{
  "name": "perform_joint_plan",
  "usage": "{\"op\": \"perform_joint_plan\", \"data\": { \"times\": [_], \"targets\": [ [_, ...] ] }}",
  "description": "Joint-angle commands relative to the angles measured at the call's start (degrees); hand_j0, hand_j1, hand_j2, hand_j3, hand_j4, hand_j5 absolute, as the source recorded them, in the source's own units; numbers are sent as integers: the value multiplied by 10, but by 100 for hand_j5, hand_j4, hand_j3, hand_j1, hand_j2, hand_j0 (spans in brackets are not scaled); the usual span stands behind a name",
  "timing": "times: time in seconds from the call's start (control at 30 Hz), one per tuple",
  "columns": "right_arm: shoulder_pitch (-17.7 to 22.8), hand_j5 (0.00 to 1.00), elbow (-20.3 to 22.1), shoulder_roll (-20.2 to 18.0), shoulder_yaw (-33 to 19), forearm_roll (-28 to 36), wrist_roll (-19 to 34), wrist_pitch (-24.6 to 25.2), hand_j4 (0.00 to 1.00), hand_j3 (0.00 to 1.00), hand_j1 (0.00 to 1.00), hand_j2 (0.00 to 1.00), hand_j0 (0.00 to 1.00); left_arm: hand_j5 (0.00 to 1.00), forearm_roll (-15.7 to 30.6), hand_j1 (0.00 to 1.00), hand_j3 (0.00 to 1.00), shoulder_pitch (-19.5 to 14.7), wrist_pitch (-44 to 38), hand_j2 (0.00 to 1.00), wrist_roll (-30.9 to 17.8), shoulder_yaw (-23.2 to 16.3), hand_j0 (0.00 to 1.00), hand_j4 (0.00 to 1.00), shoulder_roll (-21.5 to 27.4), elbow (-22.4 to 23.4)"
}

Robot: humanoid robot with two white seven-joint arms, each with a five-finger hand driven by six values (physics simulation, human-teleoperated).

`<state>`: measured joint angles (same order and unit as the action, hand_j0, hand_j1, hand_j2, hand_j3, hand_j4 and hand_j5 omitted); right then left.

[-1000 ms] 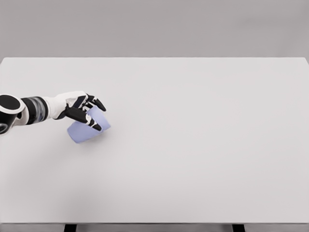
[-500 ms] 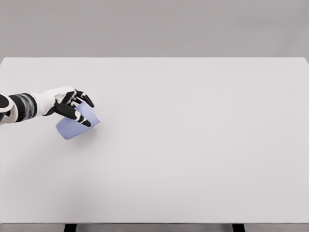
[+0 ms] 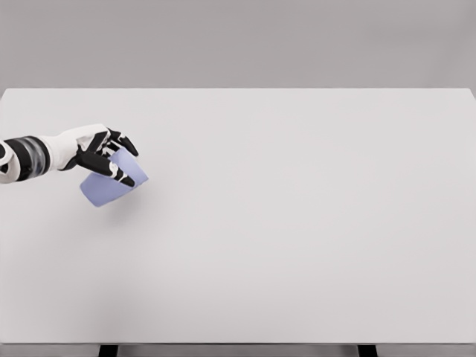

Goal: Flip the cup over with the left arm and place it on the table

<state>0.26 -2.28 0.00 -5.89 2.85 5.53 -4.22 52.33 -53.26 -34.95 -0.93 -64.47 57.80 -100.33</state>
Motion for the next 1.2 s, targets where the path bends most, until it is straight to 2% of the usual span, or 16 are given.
{"op": "perform_joint_plan", "data": {
  "times": [0.0,0.3,0.97,1.1,1.17],
  "targets": [
    [0,100,0,0,0,1,0,0,100,100,100,100,100,34,-1,34,34,0,0,34,0,5,34,34,-2,5],
    [0,100,0,0,0,0,0,0,100,100,100,100,100,33,-2,33,33,0,0,33,0,22,33,33,-3,4],
    [0,100,0,0,0,0,0,0,100,100,100,100,100,32,-9,32,32,-8,0,32,-4,22,32,32,-3,2],
    [0,100,0,0,0,0,0,0,100,100,100,100,100,32,-15,32,32,0,0,32,-4,34,32,32,-3,2],
    [0,100,0,0,0,0,0,0,100,100,100,100,100,31,-15,31,31,36,2,31,-4,69,31,31,-3,2]
  ]
}}
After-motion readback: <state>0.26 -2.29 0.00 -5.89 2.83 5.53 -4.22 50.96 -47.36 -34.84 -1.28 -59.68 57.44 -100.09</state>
